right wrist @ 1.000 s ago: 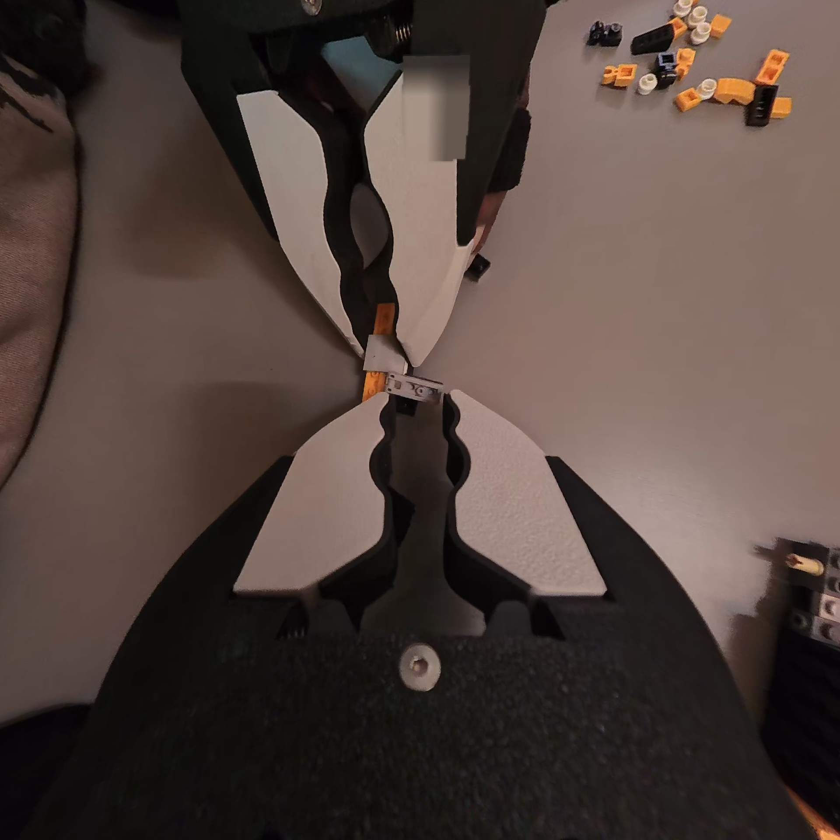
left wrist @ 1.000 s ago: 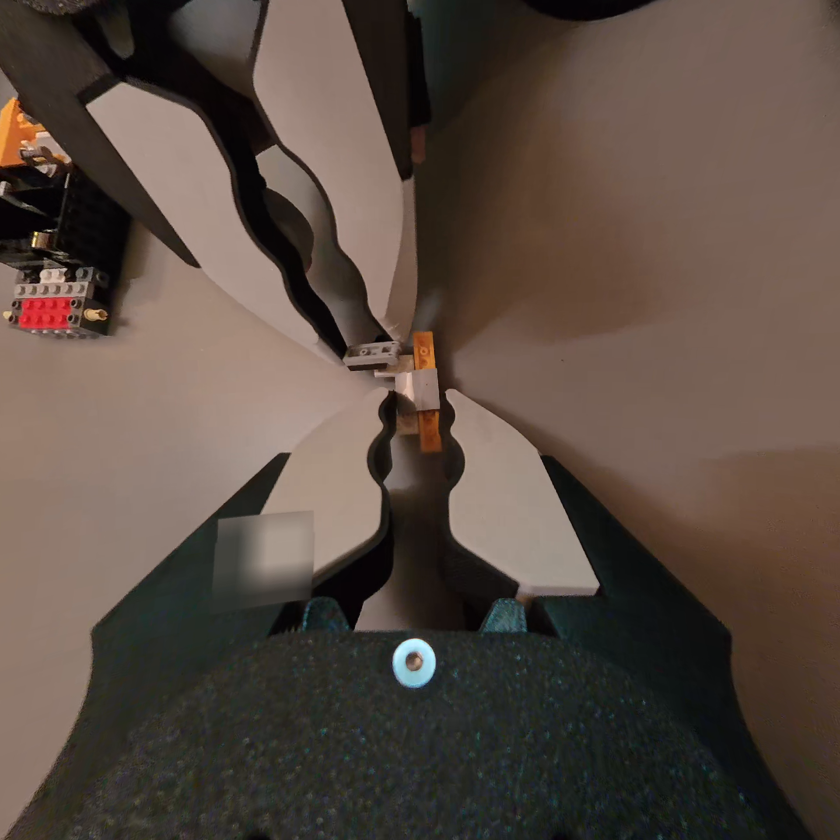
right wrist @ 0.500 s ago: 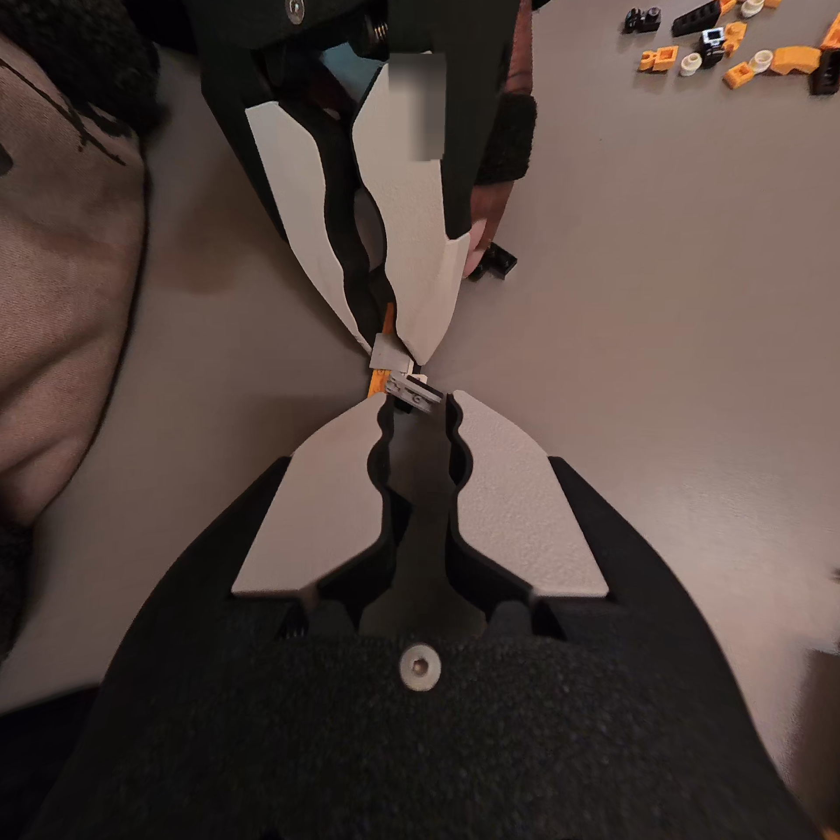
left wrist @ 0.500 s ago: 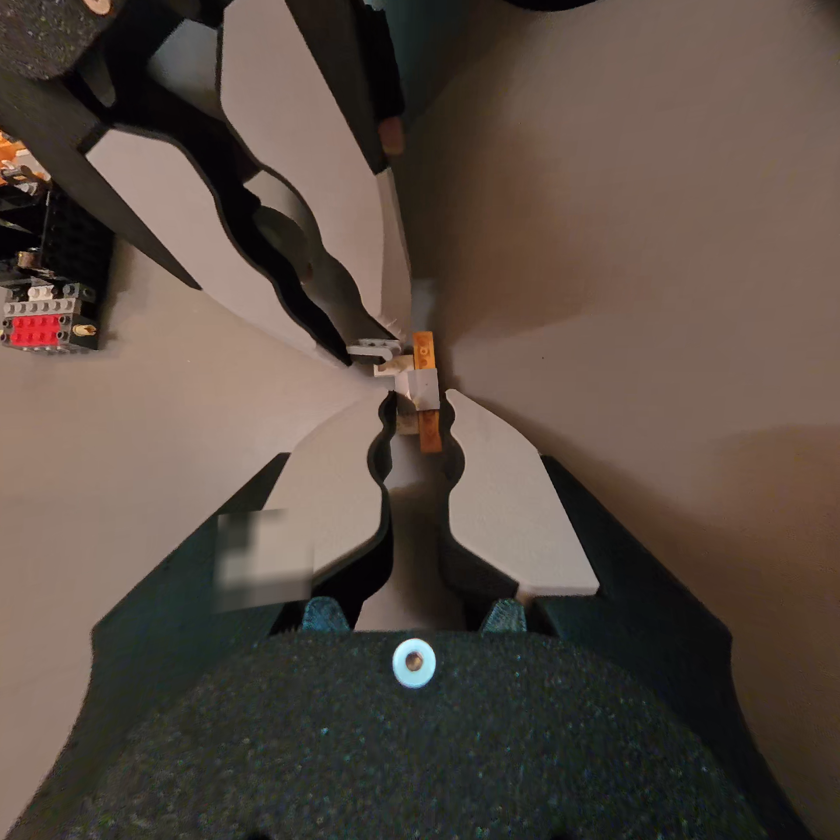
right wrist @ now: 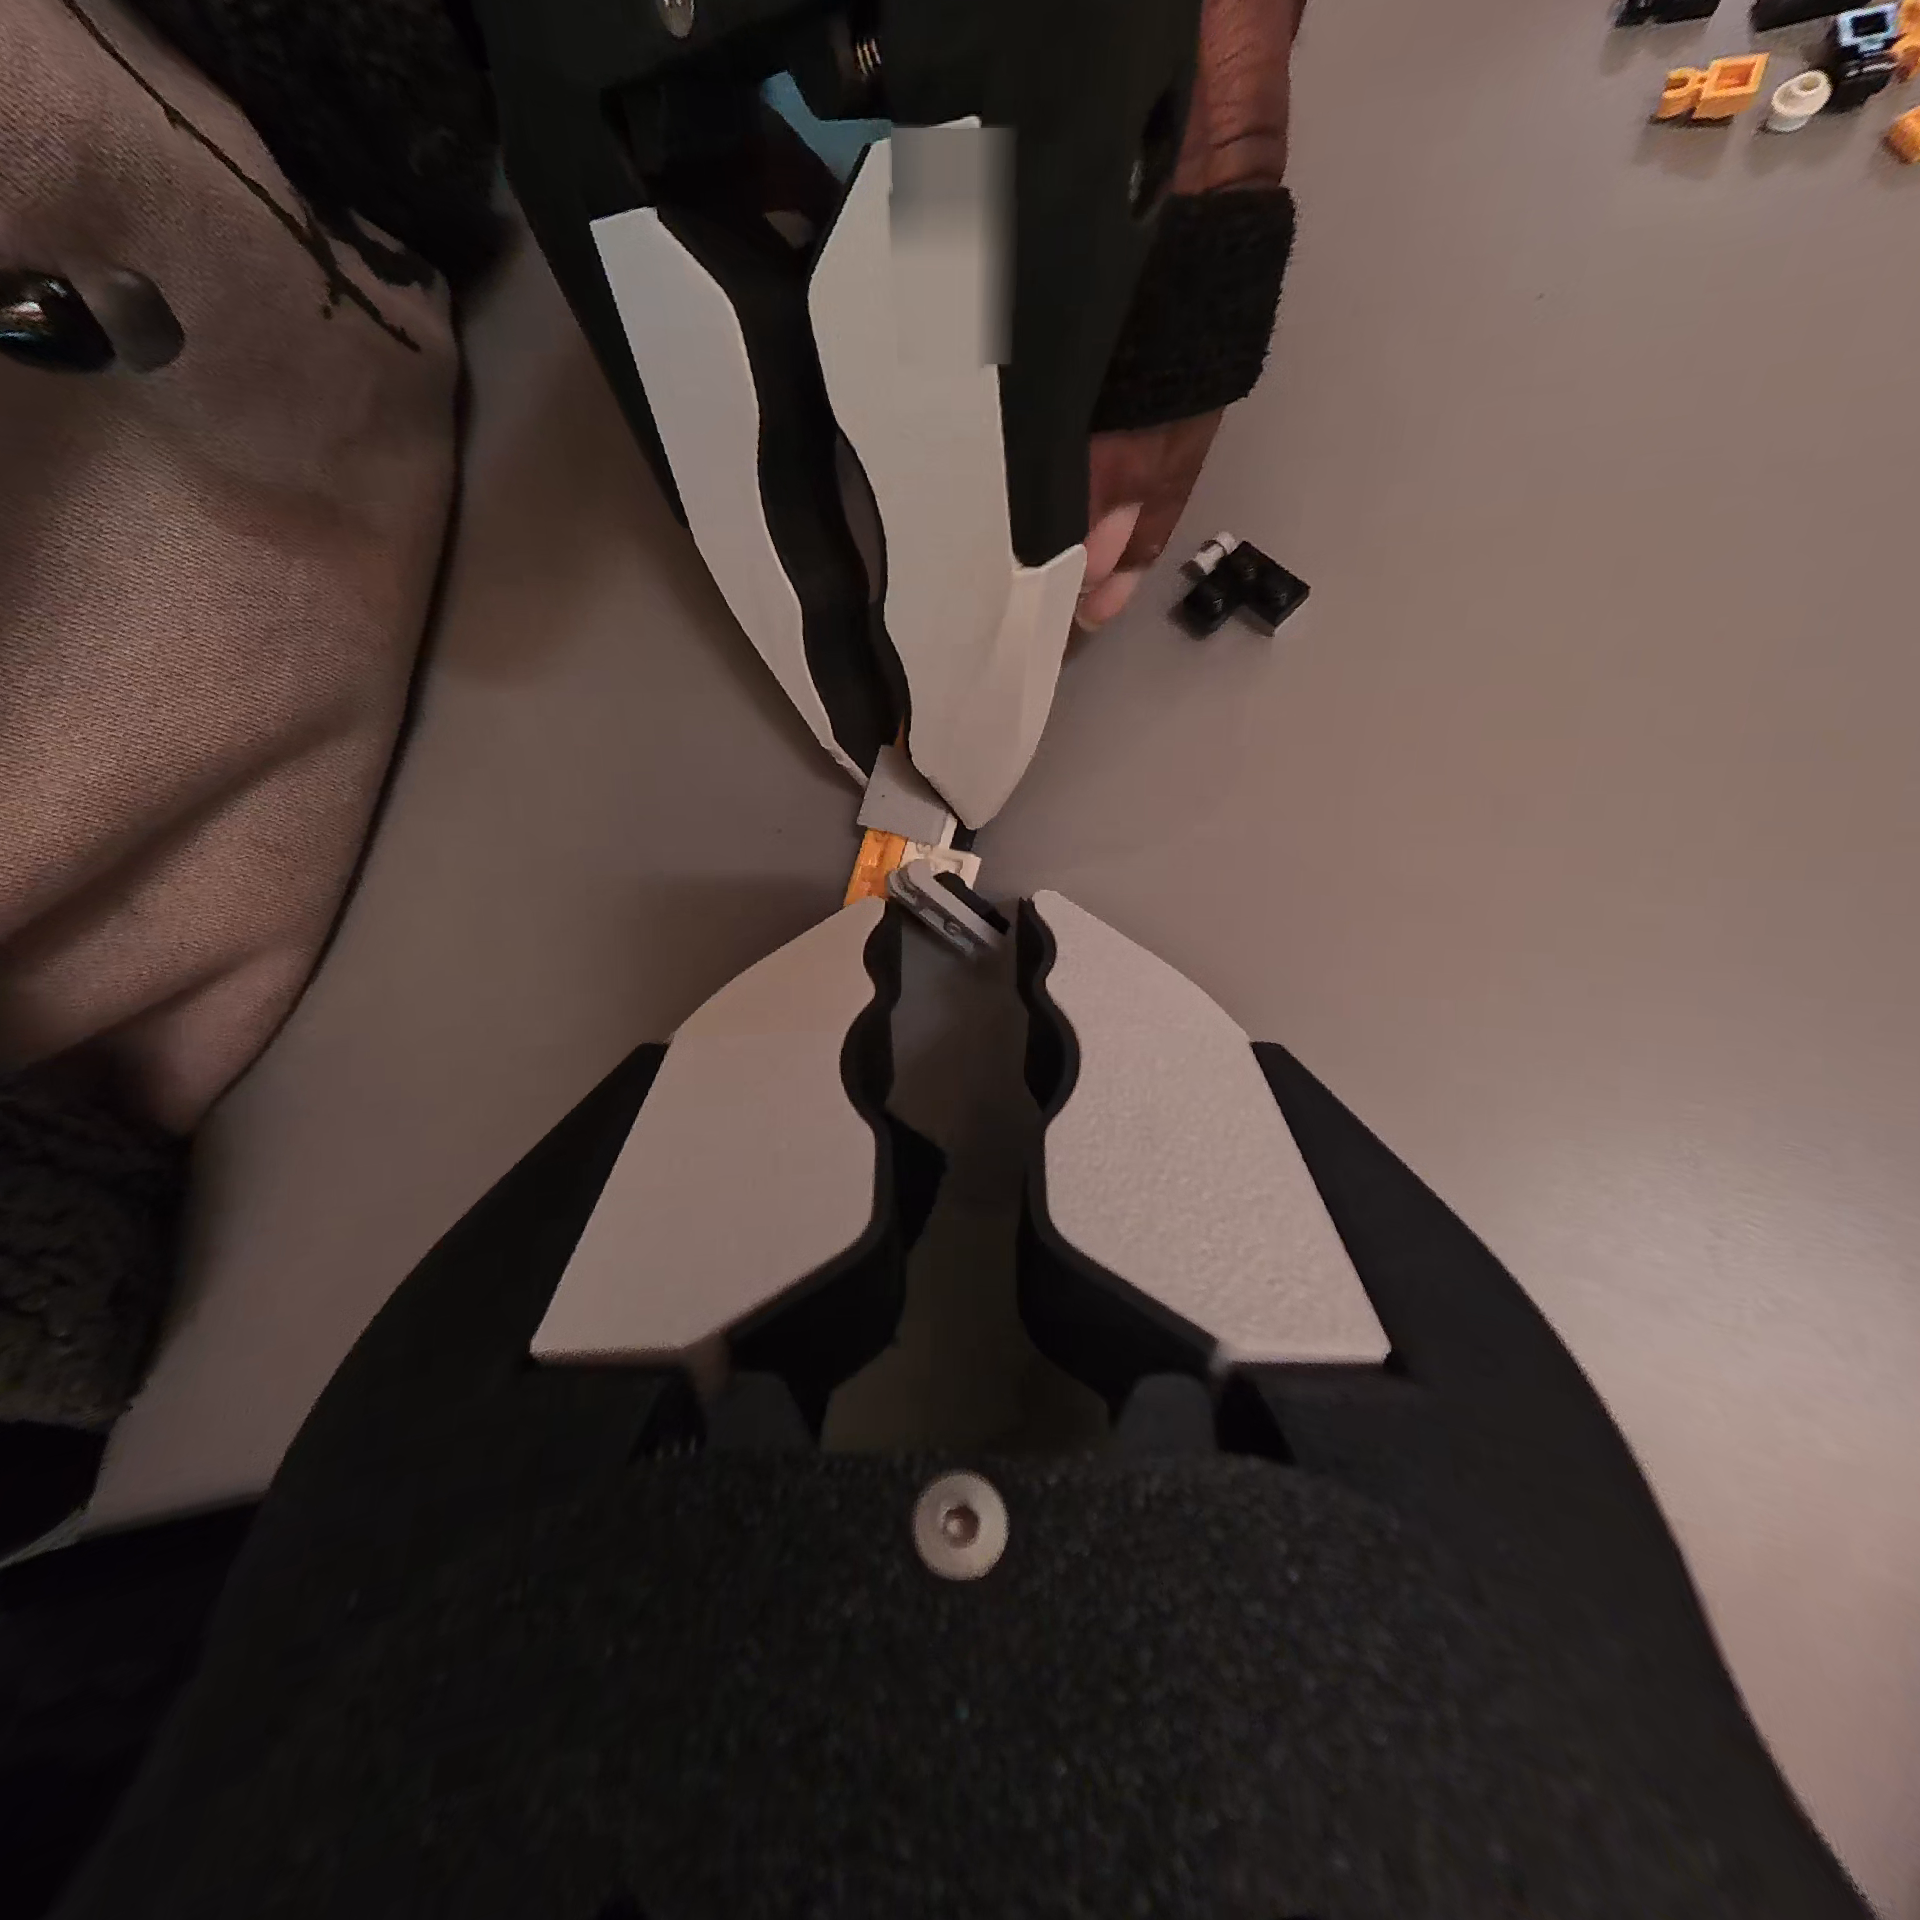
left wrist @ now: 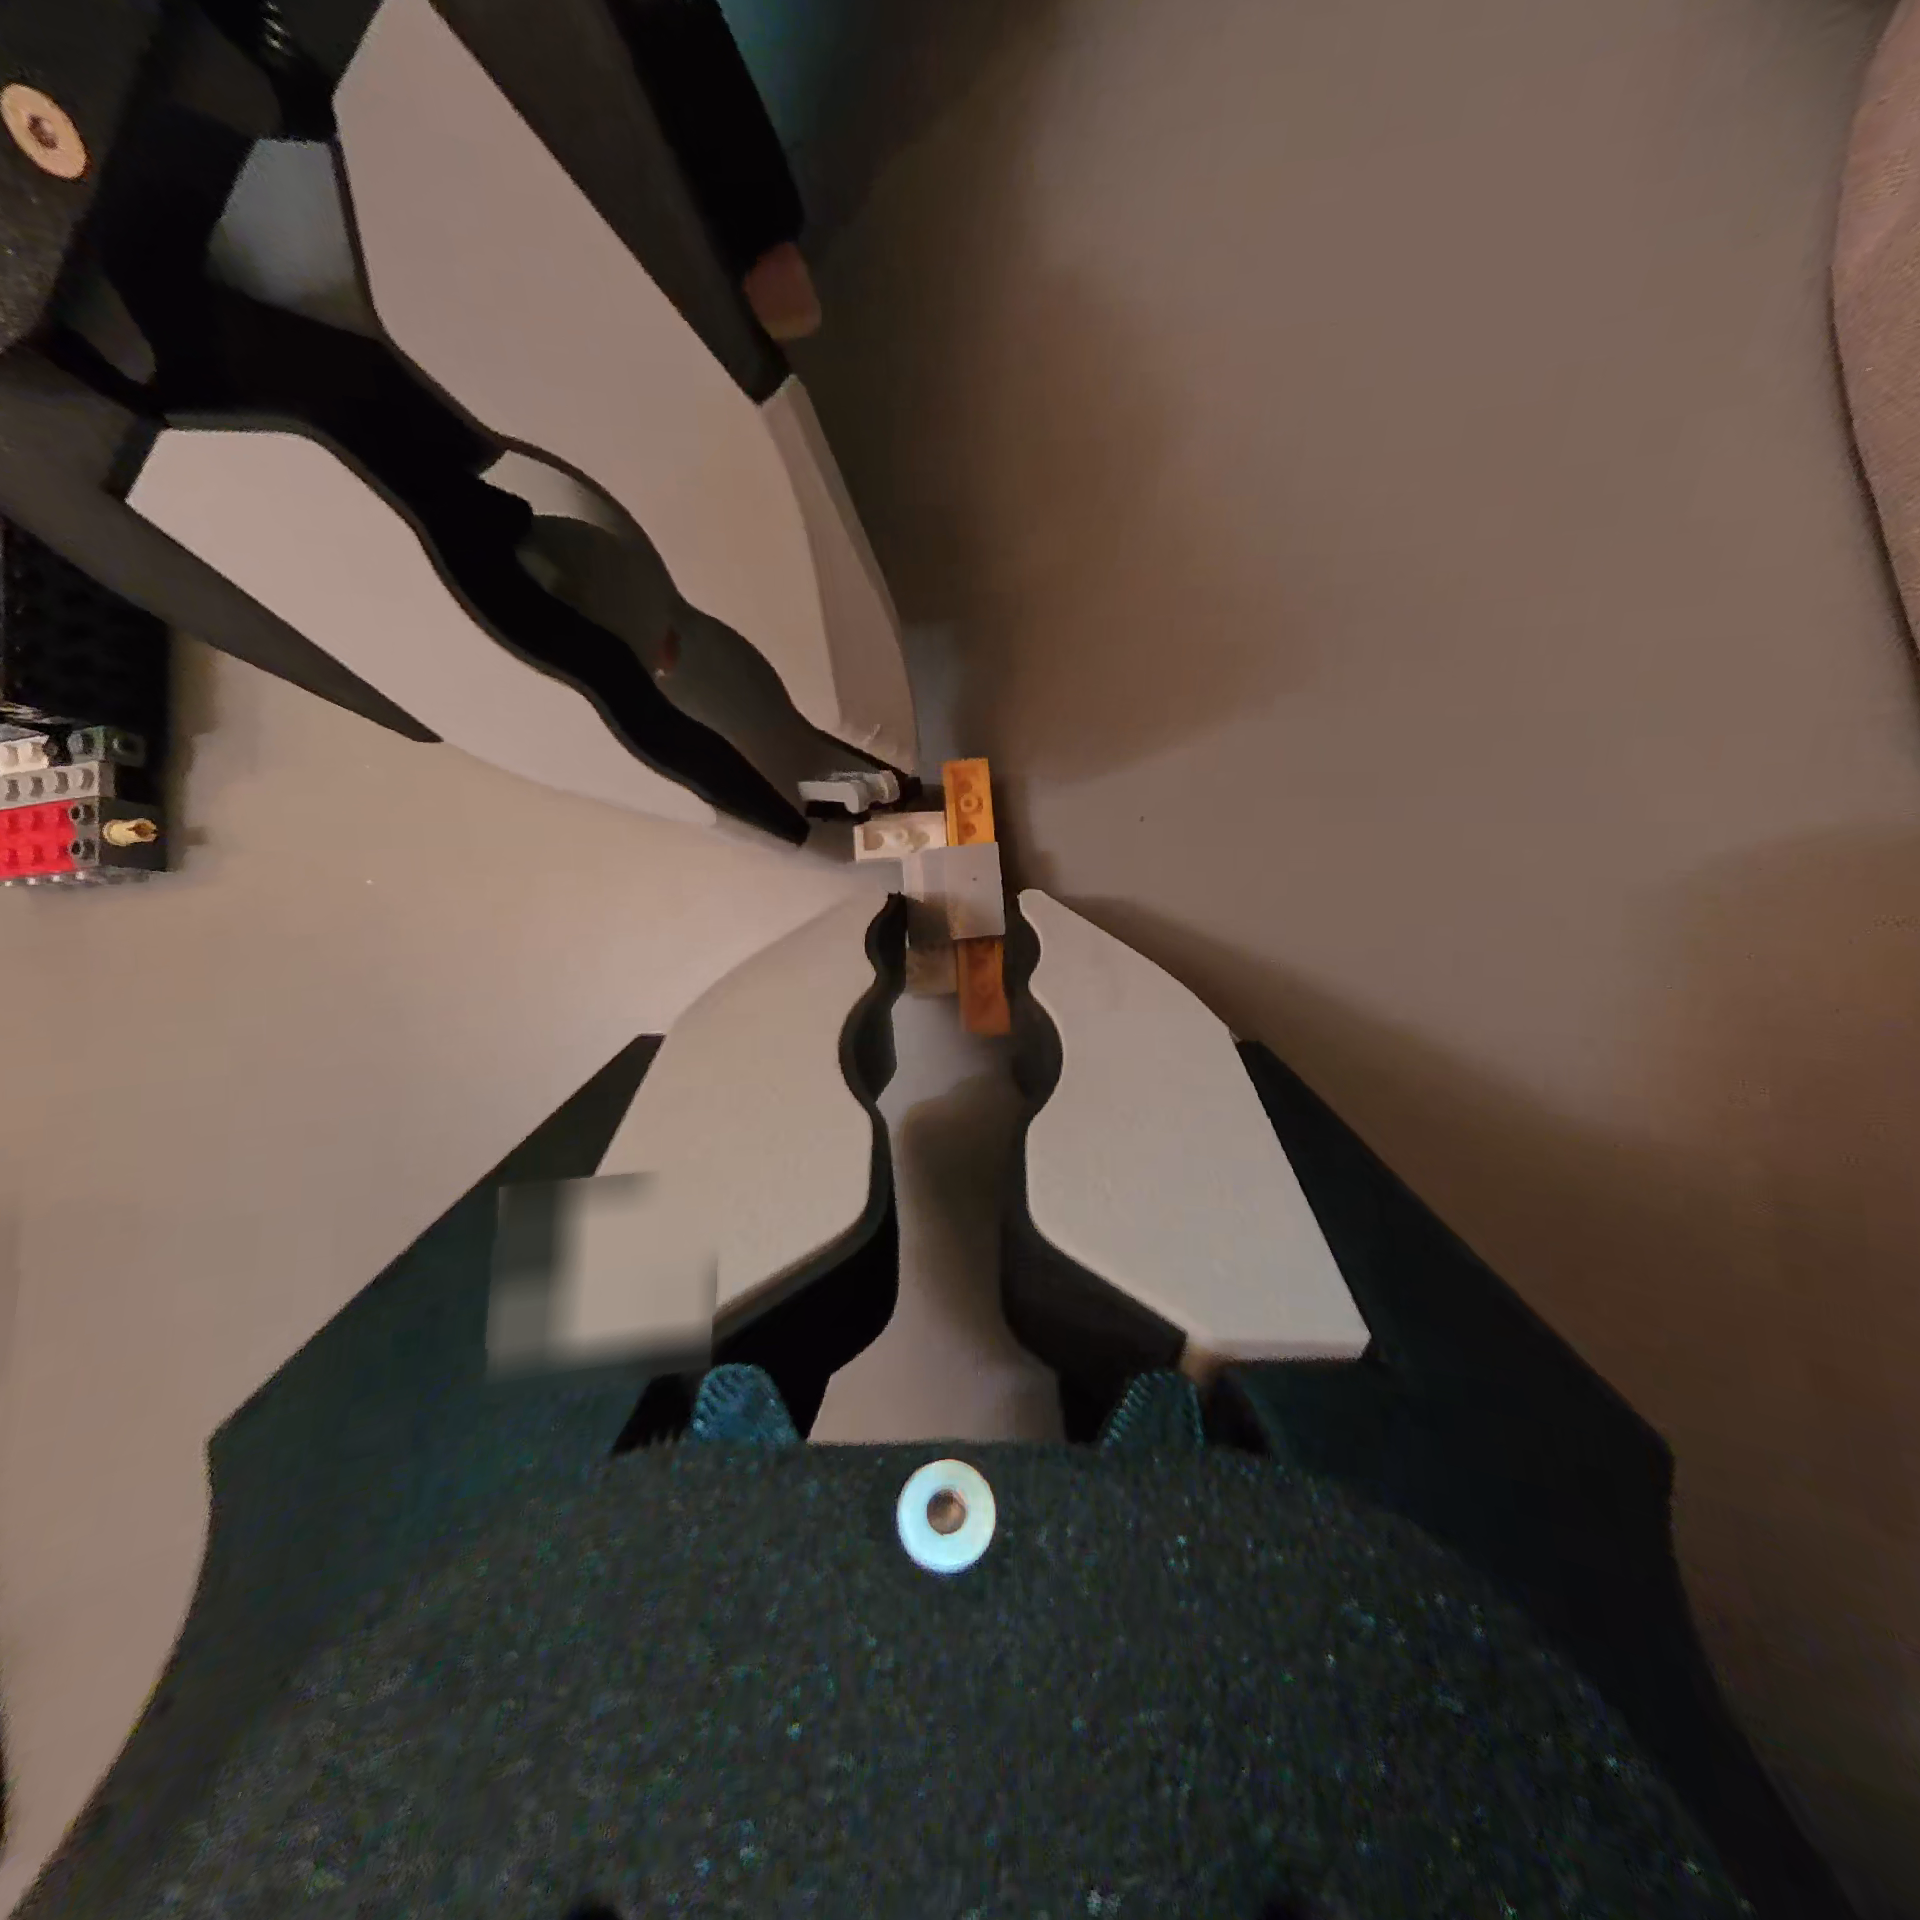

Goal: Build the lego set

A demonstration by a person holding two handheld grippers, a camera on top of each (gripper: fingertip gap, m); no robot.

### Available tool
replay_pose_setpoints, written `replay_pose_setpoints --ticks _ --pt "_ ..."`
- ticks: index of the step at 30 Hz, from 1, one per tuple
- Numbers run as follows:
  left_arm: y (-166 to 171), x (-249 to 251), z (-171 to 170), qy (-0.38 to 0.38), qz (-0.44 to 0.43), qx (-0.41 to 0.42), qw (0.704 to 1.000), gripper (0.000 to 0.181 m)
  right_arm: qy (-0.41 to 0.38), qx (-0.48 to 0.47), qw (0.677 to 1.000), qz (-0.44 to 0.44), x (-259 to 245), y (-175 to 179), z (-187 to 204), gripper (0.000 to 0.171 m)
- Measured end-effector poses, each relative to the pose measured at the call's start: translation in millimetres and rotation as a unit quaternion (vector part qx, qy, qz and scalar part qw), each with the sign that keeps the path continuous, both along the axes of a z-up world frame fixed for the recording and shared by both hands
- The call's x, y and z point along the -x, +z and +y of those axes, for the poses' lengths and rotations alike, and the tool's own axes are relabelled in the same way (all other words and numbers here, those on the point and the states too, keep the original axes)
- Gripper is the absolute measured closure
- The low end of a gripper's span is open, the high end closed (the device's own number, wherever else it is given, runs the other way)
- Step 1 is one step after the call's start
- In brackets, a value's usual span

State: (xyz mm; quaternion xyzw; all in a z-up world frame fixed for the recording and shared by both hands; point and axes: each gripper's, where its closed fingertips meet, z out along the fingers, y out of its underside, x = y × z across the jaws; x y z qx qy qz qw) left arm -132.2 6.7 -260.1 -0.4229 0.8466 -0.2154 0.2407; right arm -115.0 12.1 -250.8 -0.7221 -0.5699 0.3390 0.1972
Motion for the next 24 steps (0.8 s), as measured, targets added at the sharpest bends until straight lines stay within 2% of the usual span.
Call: replay_pose_setpoints --ticks 11,24 --pt "-1.1 4.2 -7.5 -0.006 0.028 0.025 0.999 0.164 0.024 0.021 0.999 0.011 1.0 0.2 -9.1 0.149" --pt "-0.7 12.8 -14.6 -0.015 0.064 0.113 0.991 0.165 0.079 0.01 0.997 0.015 -3.3 1.4 -8.1 0.149"
